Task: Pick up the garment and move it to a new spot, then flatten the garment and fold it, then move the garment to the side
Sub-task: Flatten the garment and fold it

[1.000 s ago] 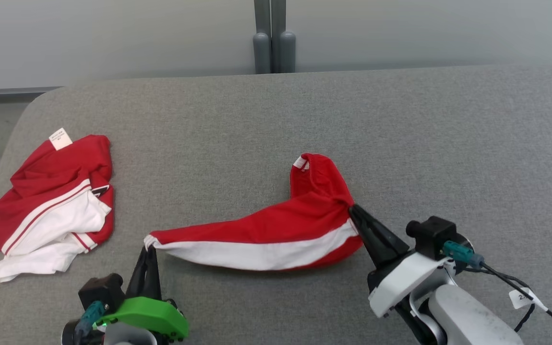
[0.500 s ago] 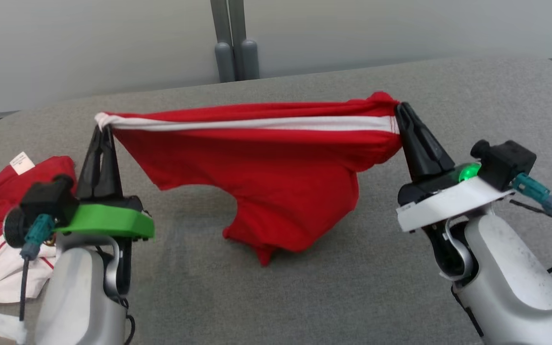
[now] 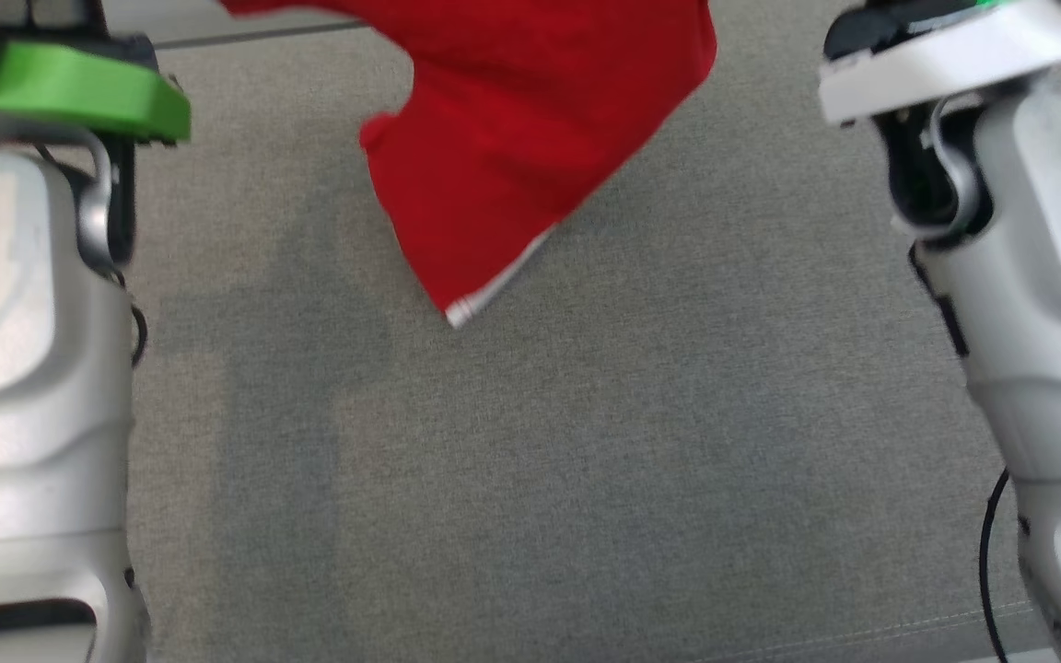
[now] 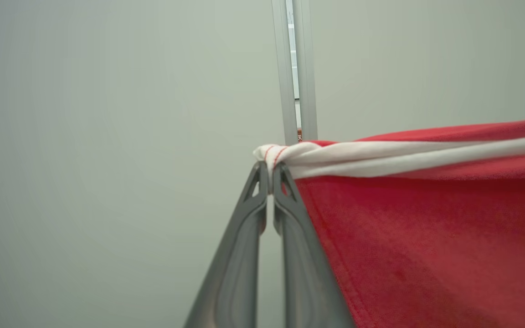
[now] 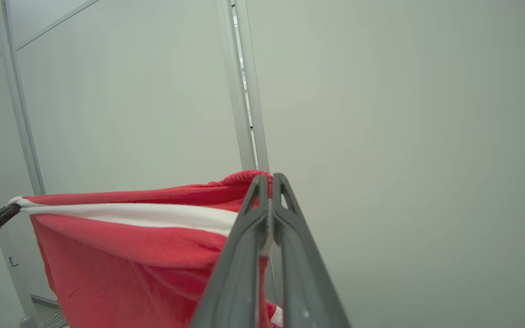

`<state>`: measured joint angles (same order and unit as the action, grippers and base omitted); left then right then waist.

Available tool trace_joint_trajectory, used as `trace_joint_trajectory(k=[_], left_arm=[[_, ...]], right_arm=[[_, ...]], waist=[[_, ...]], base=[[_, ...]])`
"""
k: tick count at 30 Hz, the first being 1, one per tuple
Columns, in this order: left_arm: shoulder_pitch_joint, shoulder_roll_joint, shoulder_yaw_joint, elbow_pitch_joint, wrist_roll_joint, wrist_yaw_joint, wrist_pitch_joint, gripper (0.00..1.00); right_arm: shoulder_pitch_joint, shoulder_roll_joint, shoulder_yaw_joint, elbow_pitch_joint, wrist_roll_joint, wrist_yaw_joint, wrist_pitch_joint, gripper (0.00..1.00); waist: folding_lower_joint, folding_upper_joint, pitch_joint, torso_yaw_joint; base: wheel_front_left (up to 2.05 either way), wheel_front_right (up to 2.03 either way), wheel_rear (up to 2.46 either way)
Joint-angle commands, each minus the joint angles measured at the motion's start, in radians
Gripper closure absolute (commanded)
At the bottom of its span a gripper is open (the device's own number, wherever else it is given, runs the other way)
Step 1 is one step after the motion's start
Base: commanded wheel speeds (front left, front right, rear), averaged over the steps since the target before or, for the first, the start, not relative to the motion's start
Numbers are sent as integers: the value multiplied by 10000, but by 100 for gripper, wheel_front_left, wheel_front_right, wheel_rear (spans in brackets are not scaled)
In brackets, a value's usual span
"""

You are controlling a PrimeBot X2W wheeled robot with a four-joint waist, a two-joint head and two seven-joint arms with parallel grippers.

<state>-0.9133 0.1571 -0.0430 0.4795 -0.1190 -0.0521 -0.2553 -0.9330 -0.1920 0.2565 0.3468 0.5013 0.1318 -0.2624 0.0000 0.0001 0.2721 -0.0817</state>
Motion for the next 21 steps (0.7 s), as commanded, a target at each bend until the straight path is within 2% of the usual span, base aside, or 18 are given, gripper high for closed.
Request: trace_joint_trajectory(k=[1, 6, 10, 16, 21], left_arm=[[-699, 223, 63, 165, 102, 192, 13, 100], [-2829, 482, 99, 626, 396, 557, -71, 100], [-3442, 379, 103, 871, 388, 666, -72, 100], [-1742, -62, 81, 1128, 161, 571, -84, 100], [522, -484, 287, 1108, -88, 533, -89, 100]], right_arm=[[-724, -144, -260, 109, -231, -20, -35, 100], [-2724, -202, -1106, 230, -1110, -31, -35, 100], [-3150, -138, -1314, 925, -1279, -33, -34, 100], [-1845, -161, -687, 1843, -850, -31, -34, 100], [39, -292, -54, 2084, -104, -31, -35, 100]], waist=[[0, -1, 1159, 274], [0, -1, 1856, 576], [0, -1, 2183, 809], [0, -1, 2337, 952], [0, -1, 2088, 937]], base=[[0, 0, 0], [0, 0, 0], [0, 0, 0], [0, 0, 0], [0, 0, 0]])
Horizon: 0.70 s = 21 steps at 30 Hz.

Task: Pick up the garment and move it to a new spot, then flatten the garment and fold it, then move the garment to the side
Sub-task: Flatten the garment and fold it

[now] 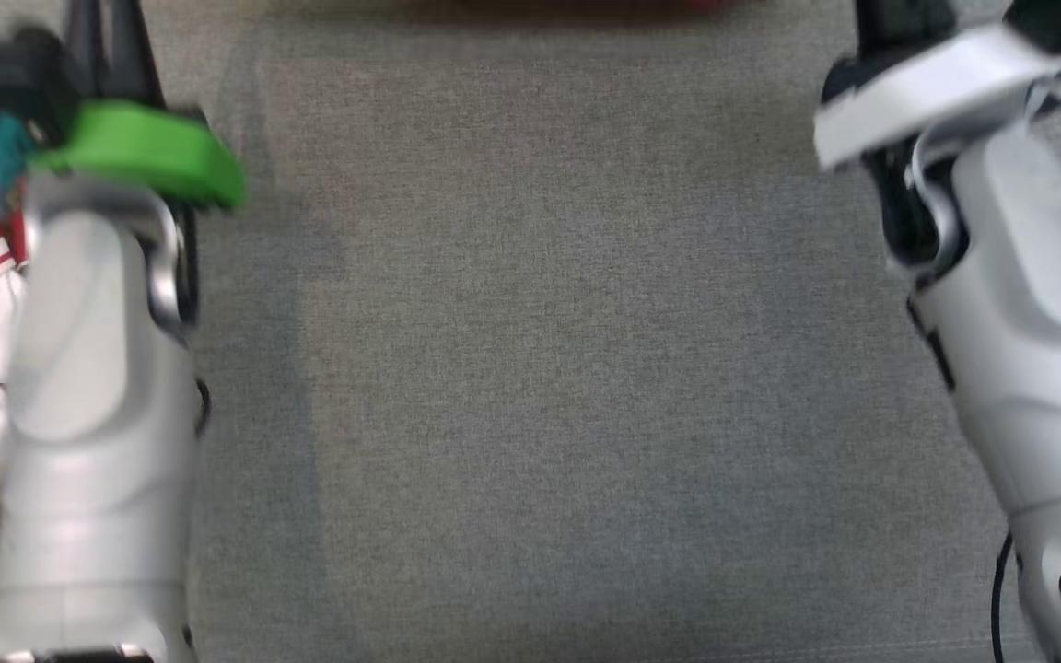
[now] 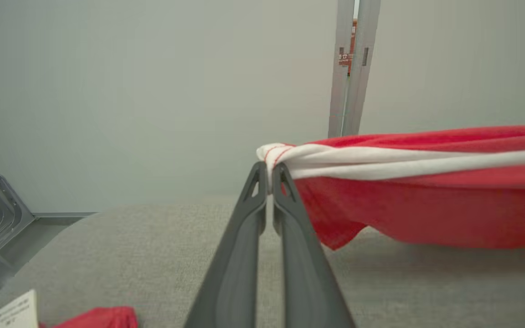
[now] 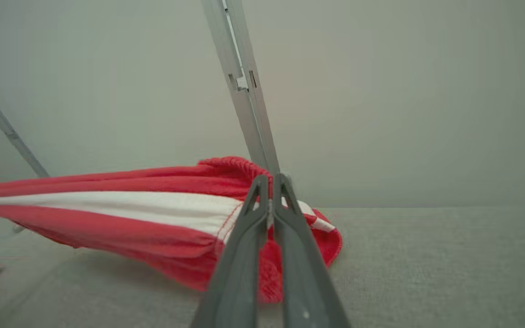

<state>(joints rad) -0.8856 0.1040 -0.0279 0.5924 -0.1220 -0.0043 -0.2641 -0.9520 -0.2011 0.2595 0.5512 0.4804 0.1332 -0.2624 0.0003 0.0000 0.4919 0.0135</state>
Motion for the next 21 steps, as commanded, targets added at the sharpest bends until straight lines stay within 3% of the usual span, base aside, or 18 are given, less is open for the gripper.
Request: trace_joint_trajectory(k=[1, 11, 21], left_arm=[[607, -17, 187, -35, -137, 44, -1, 100], [3919, -435, 376, 138, -519, 3, -2, 100], [5987, -456, 39, 224, -1316, 141, -3, 100]], right_arm=[[528, -228, -53, 38, 301, -45, -35, 100], [3497, -427, 828, -474, 1487, -45, -36, 100], [5829, -284, 737, -879, 1705, -45, -43, 100]], waist=[[-3, 0, -182, -30], [-3, 0, -1485, -86], [-3, 0, -3060, 109]], base=[[0, 0, 0], [0, 0, 0], [0, 0, 0]])
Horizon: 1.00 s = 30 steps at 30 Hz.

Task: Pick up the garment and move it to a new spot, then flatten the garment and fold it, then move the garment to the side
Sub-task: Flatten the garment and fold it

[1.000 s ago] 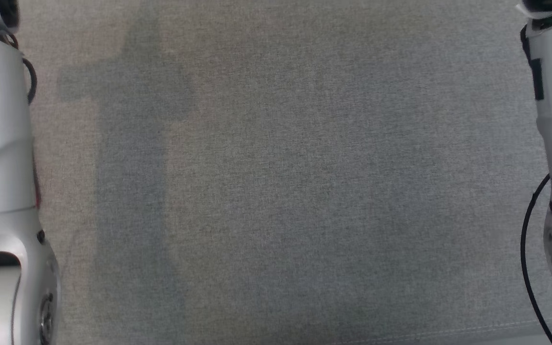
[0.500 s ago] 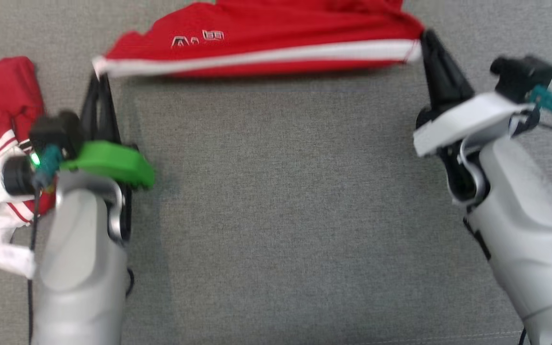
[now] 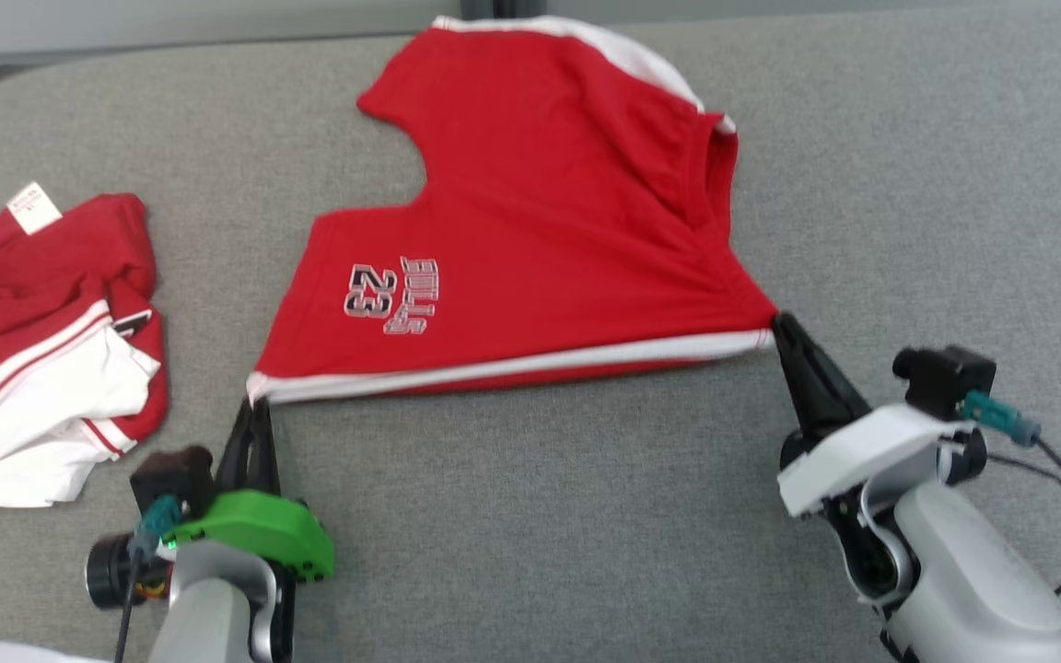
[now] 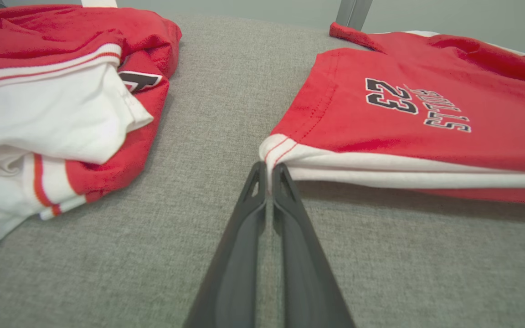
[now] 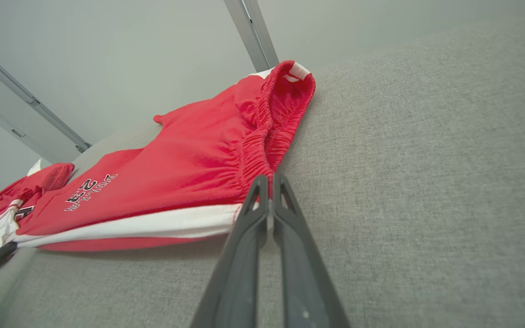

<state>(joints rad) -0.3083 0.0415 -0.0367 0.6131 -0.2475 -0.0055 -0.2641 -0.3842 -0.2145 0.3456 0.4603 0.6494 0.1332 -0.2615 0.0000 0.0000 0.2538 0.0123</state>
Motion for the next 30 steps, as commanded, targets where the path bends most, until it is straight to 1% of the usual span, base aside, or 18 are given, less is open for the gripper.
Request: trace_joint_trajectory(k=[1, 5, 9, 14, 18, 21, 24, 27, 30], left_arm=[[430, 168, 99, 3, -174, 177, -3, 100], [1266, 171, 88, -62, -338, 260, -3, 100], [2094, 164, 117, 41, -347, 187, -3, 100], [2913, 155, 289, 87, -338, 195, -3, 100], [3338, 150, 415, 41, -283, 156, -3, 100], [3622, 150, 457, 114, -152, 165, -3, 100], [3747, 154, 627, -33, -274, 229, -5, 100], [3517, 153, 727, -279, -210, 241, -5, 100], [2805, 152, 707, -587, 28, 113, -5, 100]], right_arm=[[364, -129, -127, 23, 21, -45, -53, 100], [1167, -28, 7, 81, 208, -45, -53, 100], [1956, -47, 625, 180, 446, -43, -53, 100], [2718, -147, 1410, 205, 917, -42, -50, 100], [3134, -269, 1911, 124, 1229, -42, -47, 100], [3374, -348, 2094, 28, 1360, -42, -47, 100], [3488, -406, 2184, -110, 1545, -42, -47, 100], [3384, -400, 2086, -274, 1622, -42, -47, 100], [3106, -297, 1801, -424, 1671, -42, -45, 100]], waist=[[0, 0, -849, 144], [0, 0, -1537, 202], [0, 0, -2323, 235], [0, 0, -2811, 202], [0, 0, -3019, 145], [0, 0, -3132, 87], [0, 0, -3172, 37], [0, 0, -3078, -41], [0, 0, -2837, -111]], base=[[0, 0, 0], [0, 0, 0], [0, 0, 0], [0, 0, 0], [0, 0, 0], [0, 0, 0], [0, 0, 0], [0, 0, 0], [0, 0, 0]])
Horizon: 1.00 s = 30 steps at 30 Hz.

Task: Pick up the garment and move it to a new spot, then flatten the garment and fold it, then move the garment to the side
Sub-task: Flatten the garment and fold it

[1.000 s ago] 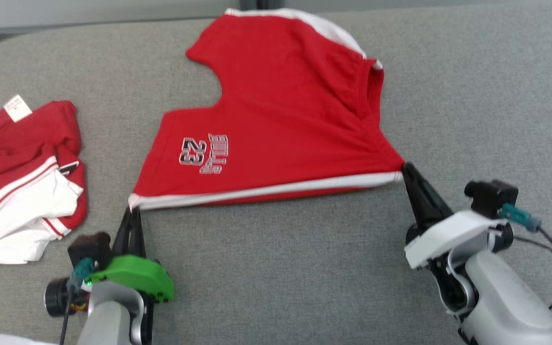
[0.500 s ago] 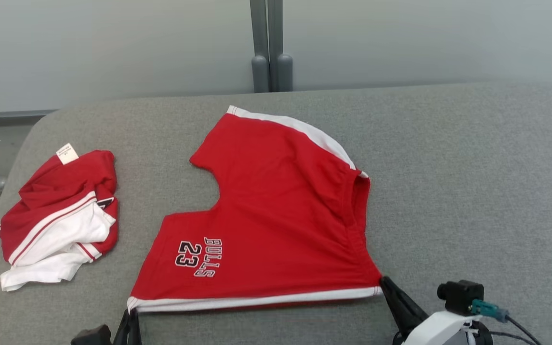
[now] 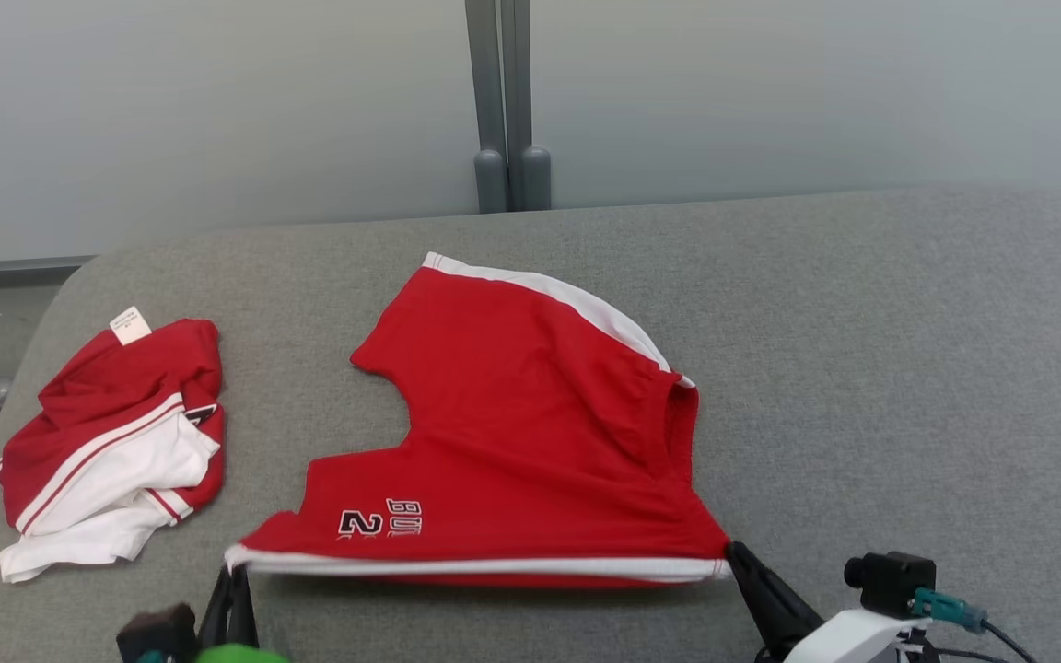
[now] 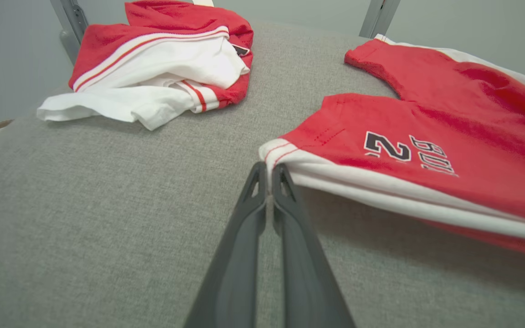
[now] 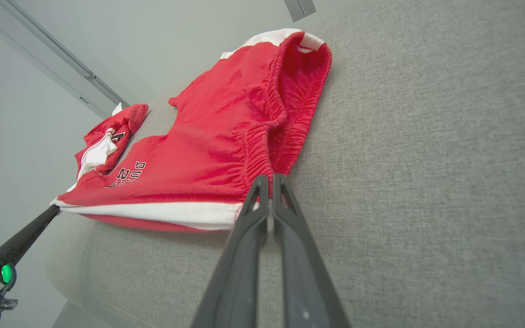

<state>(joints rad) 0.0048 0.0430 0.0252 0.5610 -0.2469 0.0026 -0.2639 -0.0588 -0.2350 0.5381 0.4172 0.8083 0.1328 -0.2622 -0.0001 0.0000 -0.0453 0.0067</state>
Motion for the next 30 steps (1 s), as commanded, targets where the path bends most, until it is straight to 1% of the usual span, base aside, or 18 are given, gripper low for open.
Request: trace_joint_trajectory(k=[1, 6, 14, 21, 23, 26, 30], left_arm=[[-623, 134, 5, -101, 123, -36, -7, 100], [-2344, 120, -374, 88, 729, -270, -7, 100], [-5008, 216, -687, 1012, 1419, -255, -5, 100], [-6944, 427, -817, 2152, 1819, -4, -5, 100], [-7421, 492, -906, 2524, 1914, 28, -5, 100], [-8055, 546, -1129, 2984, 2129, -60, -5, 100], [-8731, 685, -1178, 3596, 2233, 138, -5, 100]], right_arm=[[-250, -62, -265, 0, 123, -38, -39, 100], [-1168, 219, -674, -77, -53, -29, -38, 100], [-2634, 959, -1423, -113, -457, -27, -36, 100], [-3726, 1482, -1648, -184, -492, -26, -36, 100], [-3992, 1578, -1644, -210, -531, -26, -36, 100], [-4300, 1686, -1766, -269, -608, -26, -36, 100], [-4658, 1782, -2073, -471, -754, -26, -35, 100]], waist=[[1, 0, 300, -63], [1, 0, 1174, -254], [1, 0, 2642, -775], [1, 0, 3827, -1212], [1, 0, 4095, -1312], [1, 0, 4445, -1437], [1, 0, 4814, -1629]], base=[[0, 0, 0], [0, 0, 0], [0, 0, 0], [0, 0, 0], [0, 0, 0], [0, 0, 0], [0, 0, 0]])
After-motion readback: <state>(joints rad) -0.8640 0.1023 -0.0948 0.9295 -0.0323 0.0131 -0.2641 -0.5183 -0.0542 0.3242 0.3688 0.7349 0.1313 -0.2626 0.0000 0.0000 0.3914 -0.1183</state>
